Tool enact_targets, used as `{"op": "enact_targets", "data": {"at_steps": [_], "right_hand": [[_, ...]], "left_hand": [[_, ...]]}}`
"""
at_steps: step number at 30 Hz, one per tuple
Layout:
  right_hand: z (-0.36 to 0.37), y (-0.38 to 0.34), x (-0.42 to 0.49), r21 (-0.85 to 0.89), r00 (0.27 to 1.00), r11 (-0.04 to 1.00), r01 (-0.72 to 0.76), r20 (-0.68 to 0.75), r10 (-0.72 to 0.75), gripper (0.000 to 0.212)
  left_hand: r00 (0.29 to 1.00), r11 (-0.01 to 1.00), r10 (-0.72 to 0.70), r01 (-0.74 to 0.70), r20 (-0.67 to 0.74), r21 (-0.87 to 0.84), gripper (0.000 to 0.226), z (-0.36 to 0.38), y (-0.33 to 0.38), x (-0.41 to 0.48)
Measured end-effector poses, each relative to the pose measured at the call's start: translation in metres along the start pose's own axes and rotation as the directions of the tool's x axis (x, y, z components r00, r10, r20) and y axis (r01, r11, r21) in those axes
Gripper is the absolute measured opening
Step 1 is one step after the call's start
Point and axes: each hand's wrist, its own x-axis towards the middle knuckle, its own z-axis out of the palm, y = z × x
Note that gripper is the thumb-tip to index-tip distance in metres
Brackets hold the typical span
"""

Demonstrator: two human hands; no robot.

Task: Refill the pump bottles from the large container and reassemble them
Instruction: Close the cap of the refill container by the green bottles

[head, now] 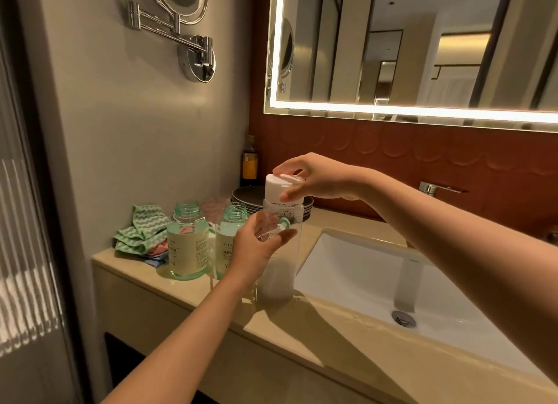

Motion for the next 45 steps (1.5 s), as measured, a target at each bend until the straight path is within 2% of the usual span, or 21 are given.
{"op": "enact_targets", "data": {"at_steps": [5,10,15,19,21,26,29,32,34,37,39,42,45], "right_hand": [[0.001,-0.001,-0.001,-0.061,0.999,0.998,-0.019,-0.040,0.016,0.055],[0.001,-0.006,-0.003,-0.097,0.999,0.995,-0.038,-0.025,0.036,0.070],[-0.004,-0.011,-0.003,-0.038,0.998,0.997,-0.065,-0.010,0.065,0.060],[0.005,-0.012,-0.003,-0.114,0.991,0.990,-0.087,-0.115,0.073,0.065],[0.006,-0.013,-0.003,-0.137,0.991,0.986,-0.096,-0.106,0.081,0.071],[-0.001,-0.016,-0.004,0.029,0.991,0.991,-0.133,0.016,0.133,0.063],[0.003,-0.014,-0.003,0.027,0.991,0.992,-0.123,-0.040,0.124,0.060],[0.011,-0.012,-0.002,-0.002,0.986,0.993,-0.120,-0.116,0.119,0.066],[0.012,-0.011,-0.002,-0.032,0.988,0.993,-0.111,-0.108,0.107,0.070],[0.004,-0.014,-0.005,0.121,0.989,0.983,-0.138,-0.028,0.142,0.068],[0.000,-0.013,-0.005,0.161,0.989,0.978,-0.136,-0.036,0.143,0.063],[0.006,-0.009,-0.003,0.074,0.986,0.992,-0.103,-0.121,0.111,0.058],[0.019,-0.006,0.001,-0.079,0.974,0.990,-0.113,-0.206,0.095,0.070]], "left_hand": [[1.000,1.000,0.002,-0.002,0.002,-0.016,0.077,0.001,-0.002,0.002],[1.000,0.999,-0.020,0.021,0.015,-0.033,0.073,0.000,-0.005,0.005],[1.000,1.000,-0.013,0.013,0.003,-0.014,0.074,-0.001,-0.005,0.006],[1.000,0.999,-0.025,0.025,0.005,-0.034,0.069,-0.001,-0.006,0.007],[1.000,0.999,-0.022,0.023,0.013,-0.043,0.070,-0.001,-0.006,0.007],[1.000,0.999,-0.023,0.023,0.003,-0.044,0.070,0.000,-0.005,0.006],[1.000,0.999,-0.021,0.021,-0.001,-0.042,0.067,0.000,-0.005,0.006],[1.000,0.998,-0.014,0.014,0.006,-0.058,0.070,0.001,-0.005,0.006],[1.000,0.998,-0.008,0.009,0.010,-0.064,0.072,0.001,-0.005,0.005],[1.000,0.999,-0.005,0.005,0.007,-0.051,0.068,0.001,-0.006,0.005],[1.000,0.998,-0.007,0.007,-0.004,-0.057,0.069,0.001,-0.006,0.005],[1.000,0.998,-0.006,0.006,-0.005,-0.060,0.071,0.001,-0.006,0.005],[1.000,0.996,-0.017,0.017,-0.004,-0.091,0.069,0.000,-0.007,0.006]]}}
